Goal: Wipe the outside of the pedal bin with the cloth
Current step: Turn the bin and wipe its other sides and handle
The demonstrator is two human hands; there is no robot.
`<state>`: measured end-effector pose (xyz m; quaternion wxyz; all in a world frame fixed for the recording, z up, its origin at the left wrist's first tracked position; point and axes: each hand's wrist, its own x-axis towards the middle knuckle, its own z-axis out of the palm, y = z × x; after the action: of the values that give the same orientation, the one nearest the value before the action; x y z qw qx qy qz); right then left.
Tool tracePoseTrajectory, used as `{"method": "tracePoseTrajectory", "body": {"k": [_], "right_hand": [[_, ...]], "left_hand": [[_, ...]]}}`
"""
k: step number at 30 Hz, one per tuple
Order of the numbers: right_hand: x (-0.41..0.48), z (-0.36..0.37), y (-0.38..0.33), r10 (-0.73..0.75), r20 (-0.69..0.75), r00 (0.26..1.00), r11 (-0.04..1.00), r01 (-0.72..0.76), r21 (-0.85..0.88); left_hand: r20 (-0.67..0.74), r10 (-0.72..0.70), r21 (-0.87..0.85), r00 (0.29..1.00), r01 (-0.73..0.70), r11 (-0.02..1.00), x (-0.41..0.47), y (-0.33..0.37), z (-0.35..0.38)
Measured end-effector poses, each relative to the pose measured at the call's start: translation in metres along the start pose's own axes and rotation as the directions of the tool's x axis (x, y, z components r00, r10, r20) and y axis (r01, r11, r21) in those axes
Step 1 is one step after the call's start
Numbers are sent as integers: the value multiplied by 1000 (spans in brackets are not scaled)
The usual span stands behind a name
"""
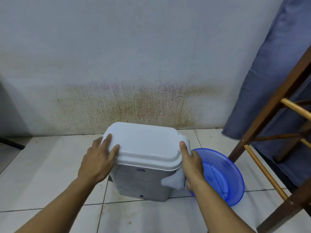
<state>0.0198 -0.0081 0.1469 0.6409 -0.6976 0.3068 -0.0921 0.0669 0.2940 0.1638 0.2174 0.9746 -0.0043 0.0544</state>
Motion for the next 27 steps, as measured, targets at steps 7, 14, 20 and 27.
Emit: {"method": "tracePoseTrajectory", "body": {"k": [7,14,20,27], "right_hand": [[36,-18,-16,5,-29,1000,993,-8,-117],[42,-23,-18,-16,-11,1000,986,14,-166],[41,-22,-20,-28,-15,999,985,25,-172],[38,-19,-24,79,20,997,994,-77,-79]], "left_hand": [[-158,253,1,954,-256,967,-43,-22,10],[-119,562,194,818,-536,822,-38,-39,12],[53,498,202,865,-498,843,-29,-25,-2],[297,413,484,861,-509,712,-27,-1,-18]]}}
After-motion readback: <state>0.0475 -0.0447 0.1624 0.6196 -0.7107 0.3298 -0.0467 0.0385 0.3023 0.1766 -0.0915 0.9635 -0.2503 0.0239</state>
